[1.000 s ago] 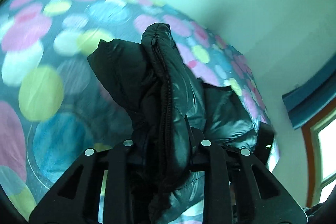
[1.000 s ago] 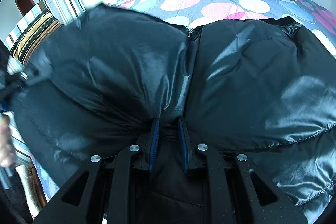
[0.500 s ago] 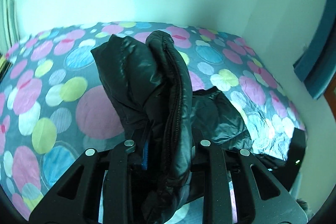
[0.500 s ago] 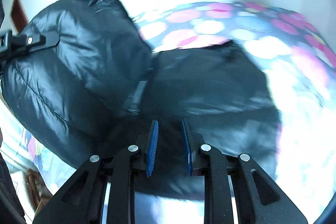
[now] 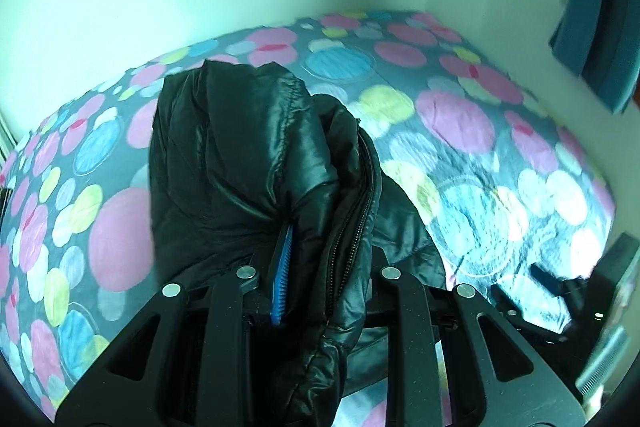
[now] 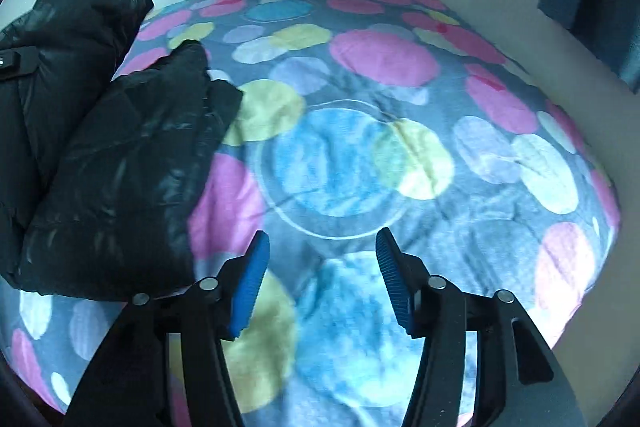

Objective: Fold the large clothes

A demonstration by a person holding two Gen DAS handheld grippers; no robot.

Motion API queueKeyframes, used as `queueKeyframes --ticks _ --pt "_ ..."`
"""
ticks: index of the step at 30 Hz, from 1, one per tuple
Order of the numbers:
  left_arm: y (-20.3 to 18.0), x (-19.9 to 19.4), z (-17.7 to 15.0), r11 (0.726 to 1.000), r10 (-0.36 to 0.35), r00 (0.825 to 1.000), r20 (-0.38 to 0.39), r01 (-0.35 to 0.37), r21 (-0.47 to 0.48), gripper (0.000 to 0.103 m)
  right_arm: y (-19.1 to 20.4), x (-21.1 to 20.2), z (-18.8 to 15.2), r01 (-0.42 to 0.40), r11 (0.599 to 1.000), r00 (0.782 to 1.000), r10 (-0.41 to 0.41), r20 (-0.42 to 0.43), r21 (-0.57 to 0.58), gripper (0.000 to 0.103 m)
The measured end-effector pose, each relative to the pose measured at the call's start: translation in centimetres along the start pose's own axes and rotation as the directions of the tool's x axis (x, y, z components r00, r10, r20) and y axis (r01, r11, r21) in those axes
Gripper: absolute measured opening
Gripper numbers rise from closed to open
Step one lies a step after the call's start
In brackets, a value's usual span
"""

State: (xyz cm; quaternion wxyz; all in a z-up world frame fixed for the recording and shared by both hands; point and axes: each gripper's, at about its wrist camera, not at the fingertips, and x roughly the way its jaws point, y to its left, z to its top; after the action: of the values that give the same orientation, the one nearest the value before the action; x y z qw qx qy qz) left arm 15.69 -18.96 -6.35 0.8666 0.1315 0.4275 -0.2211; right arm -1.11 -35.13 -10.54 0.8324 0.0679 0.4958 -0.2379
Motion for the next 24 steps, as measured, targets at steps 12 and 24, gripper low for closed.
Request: queueKeyframes --ticks 12,24 --pt "-9.6 5.3 -3.8 0.962 0.167 0.986 0.015 -0.166 0.214 0.024 -4.8 0.1 -0.2 0.059 0.997 0.998 -0.060 0.024 0.039 0.065" --pt "-11.9 6.8 -5.8 0.933 0.221 0.973 0.063 -0.230 0.277 0.024 -6.5 0.7 -0.8 0.062 0.996 0.998 -0.064 0.015 0.064 0.065"
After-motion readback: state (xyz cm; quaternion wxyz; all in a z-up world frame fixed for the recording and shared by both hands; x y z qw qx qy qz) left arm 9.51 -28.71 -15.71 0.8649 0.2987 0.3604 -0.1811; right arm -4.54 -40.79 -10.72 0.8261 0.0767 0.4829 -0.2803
